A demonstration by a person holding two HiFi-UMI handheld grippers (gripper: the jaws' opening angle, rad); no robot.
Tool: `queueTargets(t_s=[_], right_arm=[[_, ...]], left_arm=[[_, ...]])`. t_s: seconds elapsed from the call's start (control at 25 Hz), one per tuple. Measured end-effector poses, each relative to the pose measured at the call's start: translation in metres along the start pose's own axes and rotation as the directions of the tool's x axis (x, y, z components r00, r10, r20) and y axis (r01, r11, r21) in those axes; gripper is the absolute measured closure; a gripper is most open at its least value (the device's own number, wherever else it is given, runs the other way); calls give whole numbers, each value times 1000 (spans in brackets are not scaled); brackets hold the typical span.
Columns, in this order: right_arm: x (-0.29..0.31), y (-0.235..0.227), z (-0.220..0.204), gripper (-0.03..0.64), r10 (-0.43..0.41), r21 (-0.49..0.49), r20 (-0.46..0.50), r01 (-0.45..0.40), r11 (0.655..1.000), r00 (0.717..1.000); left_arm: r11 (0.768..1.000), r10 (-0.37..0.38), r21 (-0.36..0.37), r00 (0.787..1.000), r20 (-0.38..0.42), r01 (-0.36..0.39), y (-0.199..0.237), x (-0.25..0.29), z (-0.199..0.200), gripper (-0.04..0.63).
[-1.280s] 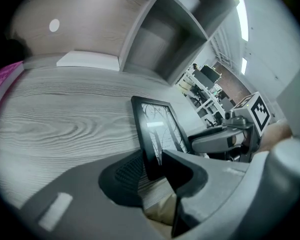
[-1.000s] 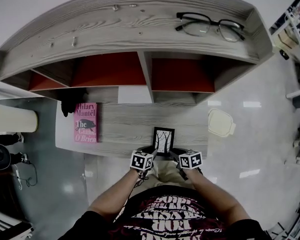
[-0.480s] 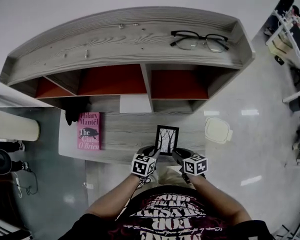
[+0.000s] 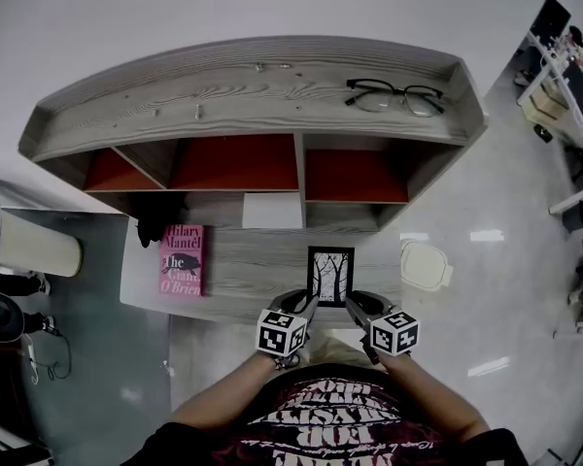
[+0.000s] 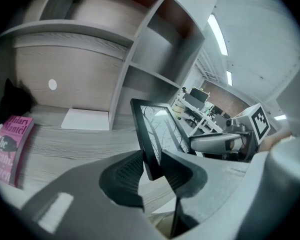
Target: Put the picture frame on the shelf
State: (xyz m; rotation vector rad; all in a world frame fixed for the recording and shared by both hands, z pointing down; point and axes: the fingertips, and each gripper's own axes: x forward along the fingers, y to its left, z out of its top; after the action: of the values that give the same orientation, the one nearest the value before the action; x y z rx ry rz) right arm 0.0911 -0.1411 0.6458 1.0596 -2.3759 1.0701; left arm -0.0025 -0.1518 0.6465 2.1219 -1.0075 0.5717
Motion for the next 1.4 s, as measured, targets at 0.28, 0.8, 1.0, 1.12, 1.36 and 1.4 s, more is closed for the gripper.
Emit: queueTargets(t_s=[0.28, 0.8, 1.0, 1.12, 1.36, 1.4], right_arm=[[-18, 22, 27, 514, -2, -89, 69, 9, 996, 998], [-46, 50, 66, 514, -23, -116, 201, 47, 992, 979], [-53, 46, 83, 509, -40, -134, 232, 72, 988, 972], [-54, 44, 91, 509, -48, -134, 244, 83, 988, 969], [-54, 31, 111, 509, -62, -142, 254, 101, 985, 965], [-54, 29, 114, 509, -63, -142, 256, 102, 985, 965]], left_arm=[[1000, 25, 17, 996, 88, -27, -15, -30, 24, 482], [996, -2, 85, 984, 179, -13, -35, -67, 62, 482], [995, -22, 105, 980, 197, 2, -41, -65, 79, 482], [994, -29, 111, 980, 198, 7, -41, -63, 87, 482], [992, -40, 122, 977, 208, 15, -42, -51, 108, 482], [992, -41, 121, 978, 206, 16, -42, -48, 111, 482]])
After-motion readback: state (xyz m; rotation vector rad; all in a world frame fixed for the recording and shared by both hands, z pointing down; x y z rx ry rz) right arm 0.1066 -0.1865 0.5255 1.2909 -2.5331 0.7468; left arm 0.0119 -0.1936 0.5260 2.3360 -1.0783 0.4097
